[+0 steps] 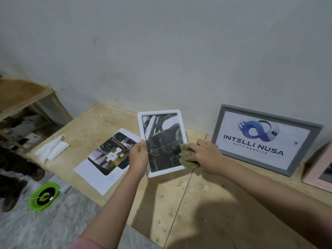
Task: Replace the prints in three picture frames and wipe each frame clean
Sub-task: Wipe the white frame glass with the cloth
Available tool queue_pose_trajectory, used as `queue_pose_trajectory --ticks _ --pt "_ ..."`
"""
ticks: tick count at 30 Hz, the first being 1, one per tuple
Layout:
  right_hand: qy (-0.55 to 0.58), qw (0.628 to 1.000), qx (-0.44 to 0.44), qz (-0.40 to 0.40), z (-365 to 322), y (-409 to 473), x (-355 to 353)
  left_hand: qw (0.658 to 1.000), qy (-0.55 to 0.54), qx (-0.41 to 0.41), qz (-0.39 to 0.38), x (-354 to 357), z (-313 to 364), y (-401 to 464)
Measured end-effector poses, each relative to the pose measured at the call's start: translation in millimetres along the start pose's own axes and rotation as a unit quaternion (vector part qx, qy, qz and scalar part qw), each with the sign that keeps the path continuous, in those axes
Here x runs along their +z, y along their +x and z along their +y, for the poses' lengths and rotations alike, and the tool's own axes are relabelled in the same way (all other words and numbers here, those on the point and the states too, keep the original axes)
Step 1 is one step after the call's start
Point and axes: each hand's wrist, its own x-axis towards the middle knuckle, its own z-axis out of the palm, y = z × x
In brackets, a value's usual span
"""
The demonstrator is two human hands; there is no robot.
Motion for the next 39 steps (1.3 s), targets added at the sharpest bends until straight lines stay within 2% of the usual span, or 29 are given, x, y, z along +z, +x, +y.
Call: queue_pose_trajectory --ticks 1,2,4,6,7,9,11,12,14,19,23,26,31,39 --pt "0.036 0.998 0.041 0.017 7.8 1.4 -0.9 1.000 0.009 0.003 -0.002 -0.7 -1.3 0.7" --pt "0.094 0.989 0.089 0.066 12.0 5.5 -3.3 1.000 0.020 0.006 -0.006 -1.1 -1.8 1.0" --pt "0.222 0.936 0.171 0.211 9.1 19.1 -11.8 0.998 0.052 0.024 -0.020 2.5 -2.1 -0.8" --pt "0.302 0.885 0.189 0.300 -4.5 39.8 -21.7 0.994 0.085 0.059 -0.038 10.4 -1.2 -6.3" --pt "0.316 0.880 0.179 0.307 -11.1 51.2 -25.5 0.990 0.103 0.081 -0.046 14.9 0.1 -10.4" --pt "0.280 0.915 0.130 0.259 -21.2 72.2 -27.0 0.981 0.130 0.131 -0.054 23.3 0.8 -17.7" --pt "0.173 0.966 0.065 0.181 -21.8 87.6 -18.3 0.978 0.135 0.153 -0.045 28.1 -0.4 -20.8" --pt "0.140 0.978 0.046 0.145 -20.1 91.6 -13.8 0.979 0.131 0.154 -0.036 28.2 -0.6 -21.2" --pt "0.134 0.983 0.040 0.118 -15.9 93.0 -9.6 0.978 0.132 0.156 -0.027 26.2 -3.5 -21.0" --pt "0.158 0.977 0.083 0.114 -5.0 88.2 -4.9 0.981 0.119 0.154 -0.012 19.0 -8.8 -21.2" --pt "0.245 0.947 0.162 0.131 12.5 74.9 5.7 0.984 0.102 0.148 0.014 14.7 -3.4 -18.3" --pt "0.309 0.921 0.186 0.148 19.4 68.7 9.6 0.982 0.105 0.155 0.012 14.5 -1.6 -18.0" --pt "0.420 0.853 0.252 0.181 13.3 60.2 11.6 0.993 0.057 0.092 0.046 21.8 4.7 -22.4" --pt "0.477 0.823 0.252 0.175 -11.1 30.4 31.1 0.994 0.008 0.044 0.098 20.3 11.2 -7.2"
